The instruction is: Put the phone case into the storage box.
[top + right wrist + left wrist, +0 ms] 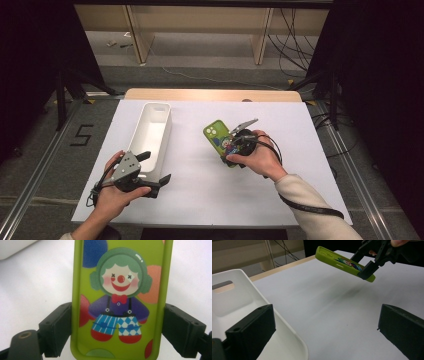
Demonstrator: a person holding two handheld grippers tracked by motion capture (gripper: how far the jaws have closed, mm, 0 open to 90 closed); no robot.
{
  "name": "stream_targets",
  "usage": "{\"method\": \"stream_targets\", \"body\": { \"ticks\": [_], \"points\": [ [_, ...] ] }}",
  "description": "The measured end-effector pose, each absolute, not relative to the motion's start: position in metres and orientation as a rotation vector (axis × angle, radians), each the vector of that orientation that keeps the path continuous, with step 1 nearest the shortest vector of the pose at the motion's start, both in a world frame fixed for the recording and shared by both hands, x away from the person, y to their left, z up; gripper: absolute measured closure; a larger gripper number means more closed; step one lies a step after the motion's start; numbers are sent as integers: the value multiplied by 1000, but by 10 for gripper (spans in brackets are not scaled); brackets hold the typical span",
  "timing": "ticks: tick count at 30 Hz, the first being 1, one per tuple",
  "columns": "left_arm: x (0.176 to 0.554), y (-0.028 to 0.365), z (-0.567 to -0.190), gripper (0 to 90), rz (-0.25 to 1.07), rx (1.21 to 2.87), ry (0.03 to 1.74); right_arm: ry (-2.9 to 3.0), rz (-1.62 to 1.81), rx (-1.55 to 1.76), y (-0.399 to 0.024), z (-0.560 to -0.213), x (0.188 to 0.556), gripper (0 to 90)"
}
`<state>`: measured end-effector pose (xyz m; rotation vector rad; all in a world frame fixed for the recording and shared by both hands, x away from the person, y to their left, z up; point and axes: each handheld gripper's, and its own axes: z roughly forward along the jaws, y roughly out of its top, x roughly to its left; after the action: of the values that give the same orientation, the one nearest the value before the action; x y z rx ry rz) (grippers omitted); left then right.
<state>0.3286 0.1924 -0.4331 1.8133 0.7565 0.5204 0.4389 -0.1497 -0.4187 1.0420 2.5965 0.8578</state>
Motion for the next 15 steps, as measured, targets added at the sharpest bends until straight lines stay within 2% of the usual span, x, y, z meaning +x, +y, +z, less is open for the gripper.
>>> {"method": "stream_targets", "body": {
  "ticks": [15],
  "points": [
    [333, 172, -421, 40, 495, 1789, 743, 2498, 1096, 970, -177, -426, 416, 169]
  ]
}}
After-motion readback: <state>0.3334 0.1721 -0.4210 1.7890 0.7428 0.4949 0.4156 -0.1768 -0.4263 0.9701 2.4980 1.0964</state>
